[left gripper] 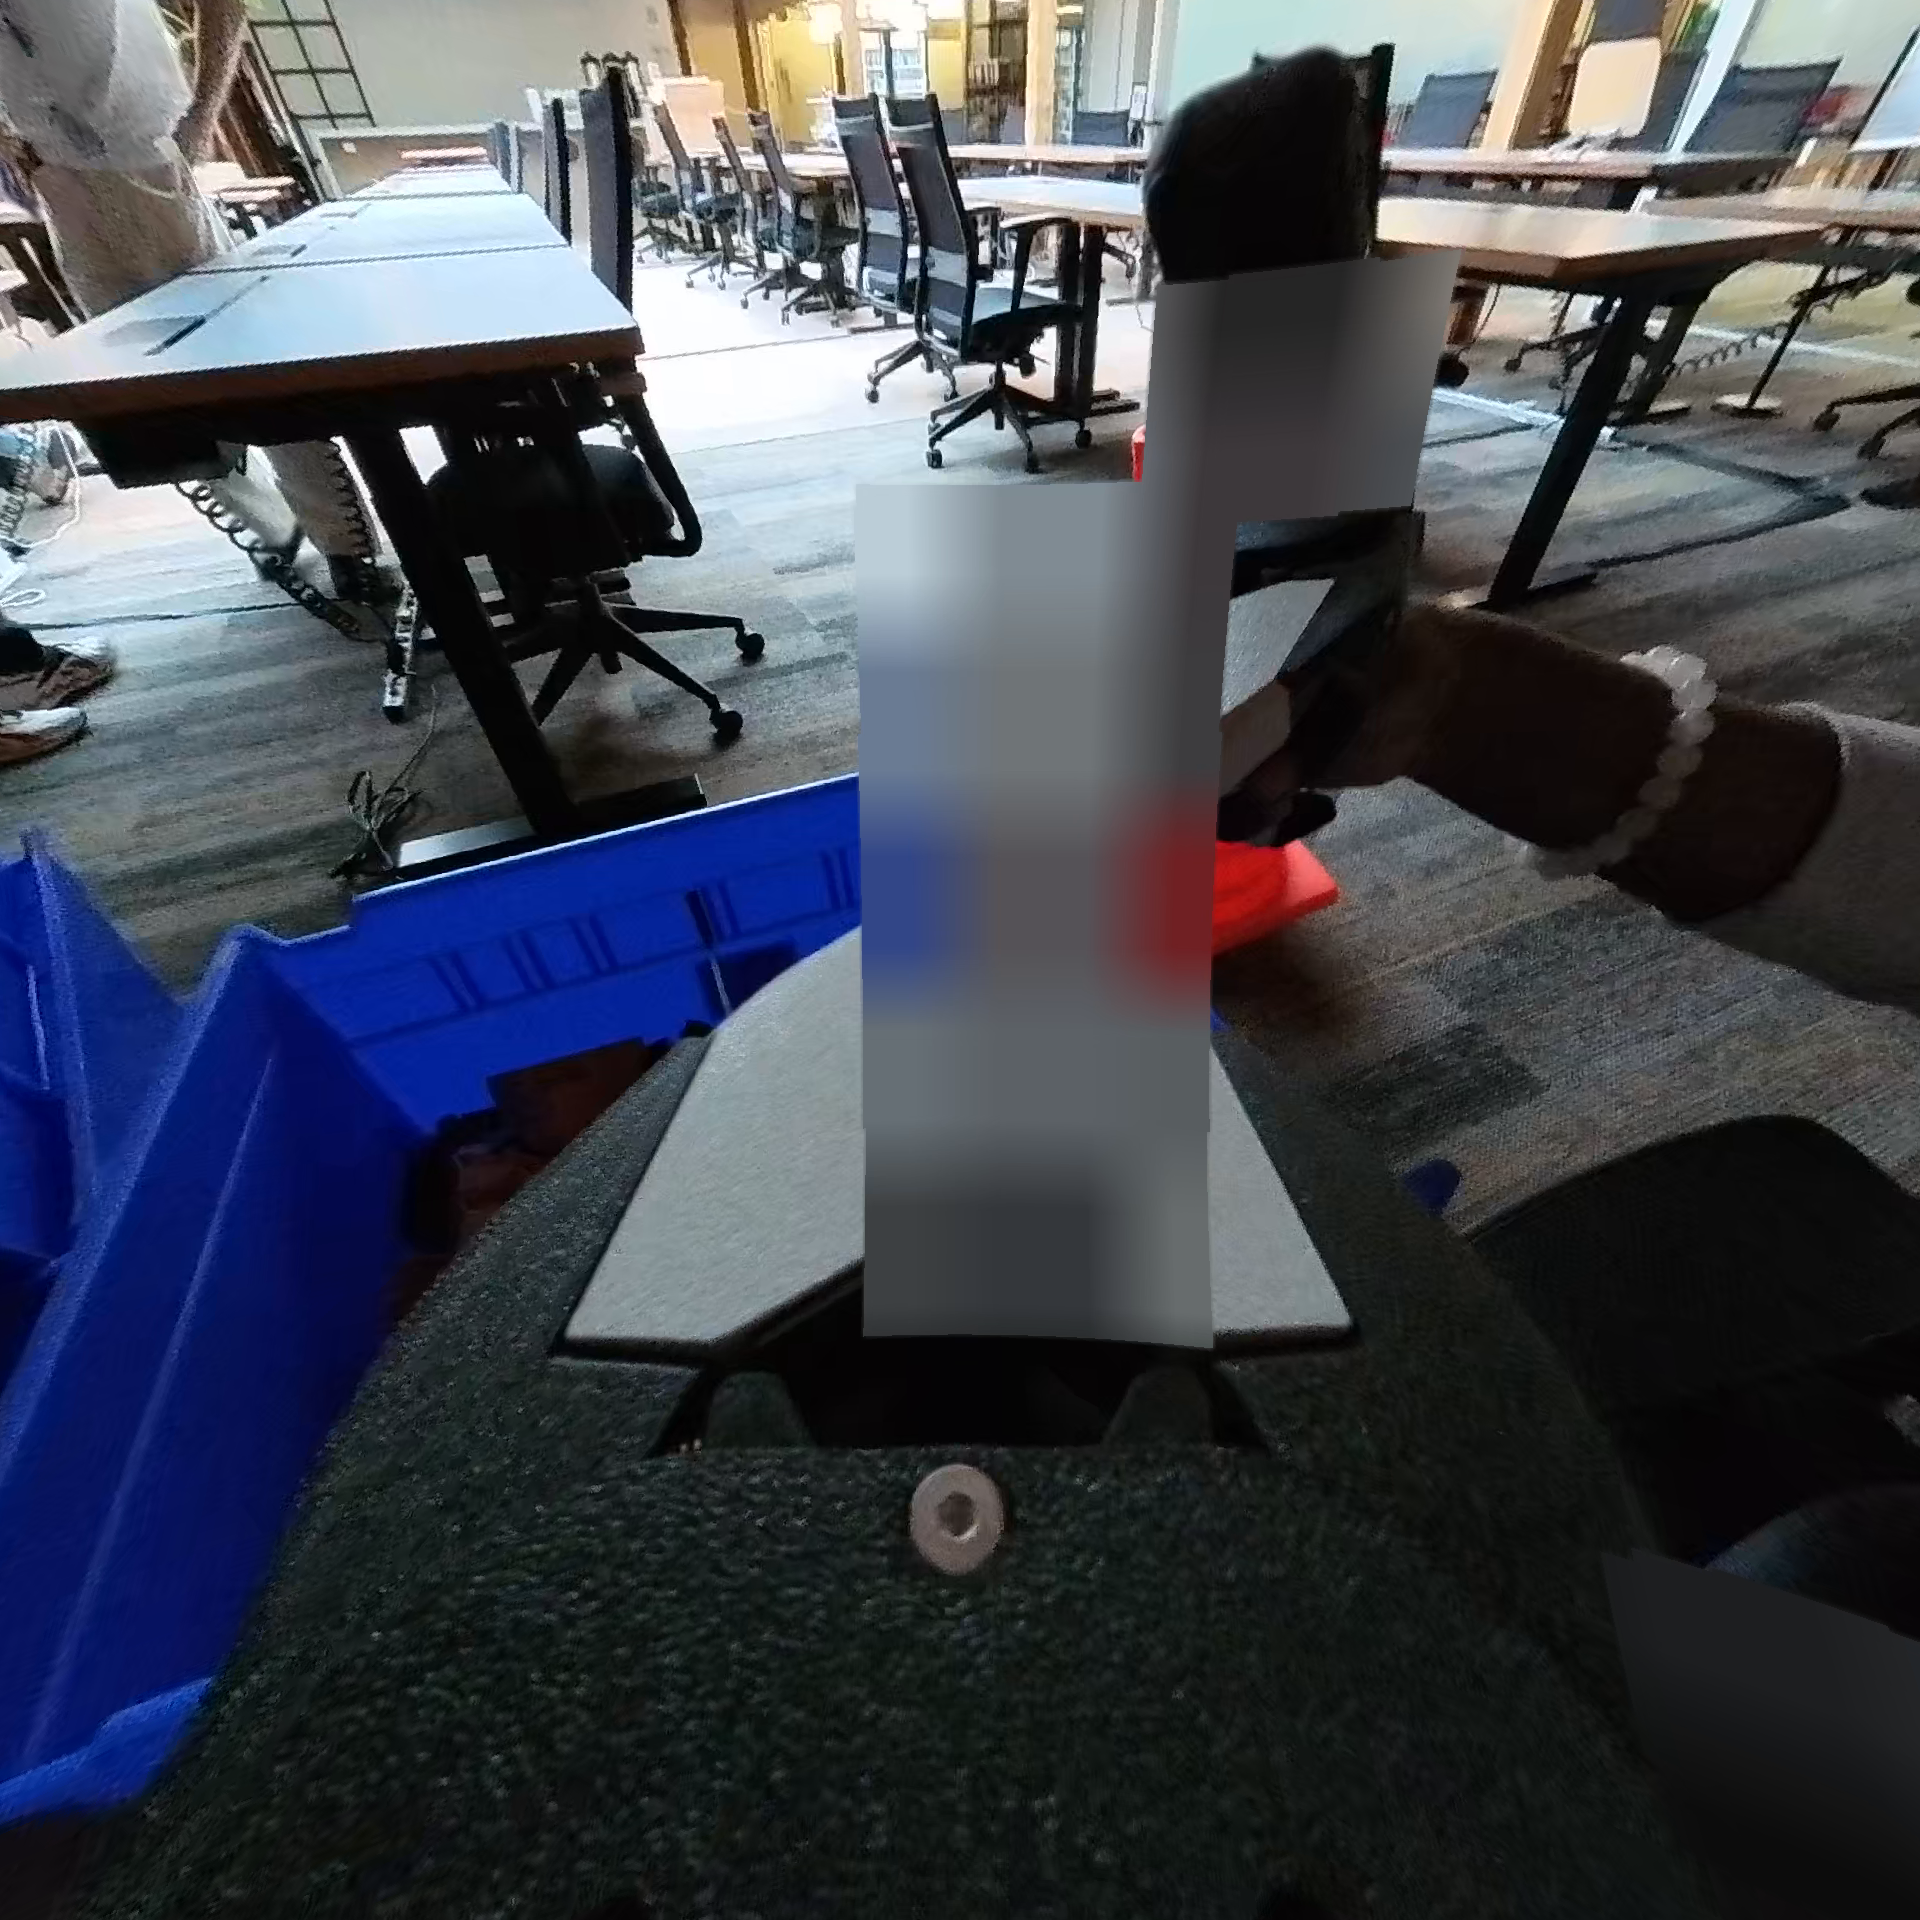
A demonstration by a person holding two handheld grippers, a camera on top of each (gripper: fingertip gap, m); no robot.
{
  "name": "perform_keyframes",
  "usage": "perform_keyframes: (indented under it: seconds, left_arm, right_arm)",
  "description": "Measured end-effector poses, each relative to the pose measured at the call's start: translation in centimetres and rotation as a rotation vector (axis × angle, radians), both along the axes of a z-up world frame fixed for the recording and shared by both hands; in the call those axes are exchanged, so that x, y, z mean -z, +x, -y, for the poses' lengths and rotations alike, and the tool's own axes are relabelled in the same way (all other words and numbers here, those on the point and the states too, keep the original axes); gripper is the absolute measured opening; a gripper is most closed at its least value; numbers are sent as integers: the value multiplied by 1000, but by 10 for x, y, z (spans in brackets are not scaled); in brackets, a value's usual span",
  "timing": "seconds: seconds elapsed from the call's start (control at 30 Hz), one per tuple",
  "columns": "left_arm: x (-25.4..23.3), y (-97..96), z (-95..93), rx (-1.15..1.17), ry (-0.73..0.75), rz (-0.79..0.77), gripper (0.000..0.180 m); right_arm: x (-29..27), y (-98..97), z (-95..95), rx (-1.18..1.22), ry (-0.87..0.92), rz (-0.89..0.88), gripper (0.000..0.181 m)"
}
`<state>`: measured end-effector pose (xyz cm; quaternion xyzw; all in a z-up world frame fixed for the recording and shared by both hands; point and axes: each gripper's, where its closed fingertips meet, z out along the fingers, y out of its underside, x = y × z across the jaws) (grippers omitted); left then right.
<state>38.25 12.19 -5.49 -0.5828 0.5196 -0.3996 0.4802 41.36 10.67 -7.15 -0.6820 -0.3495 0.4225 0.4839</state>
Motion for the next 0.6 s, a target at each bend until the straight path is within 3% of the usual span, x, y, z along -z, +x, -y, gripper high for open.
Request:
perform_keyframes:
  seconds: [0.13,0.23,0.43,0.6]
  left_arm:
    - [7,-3,-6,-36,23,-49,35]
    - [10,-7,-8,-51,45,-76,44]
    - [15,-14,-3,-18,-95,-96,50]
    - [2,-14,13,103,-325,-34,46]
  right_arm:
    - [2,4,2,7,0,32,0]
    - [1,10,-2,45,31,46,0]
    - [-14,19,-6,208,609,340,0]
    - [-36,19,4,243,916,347,0]
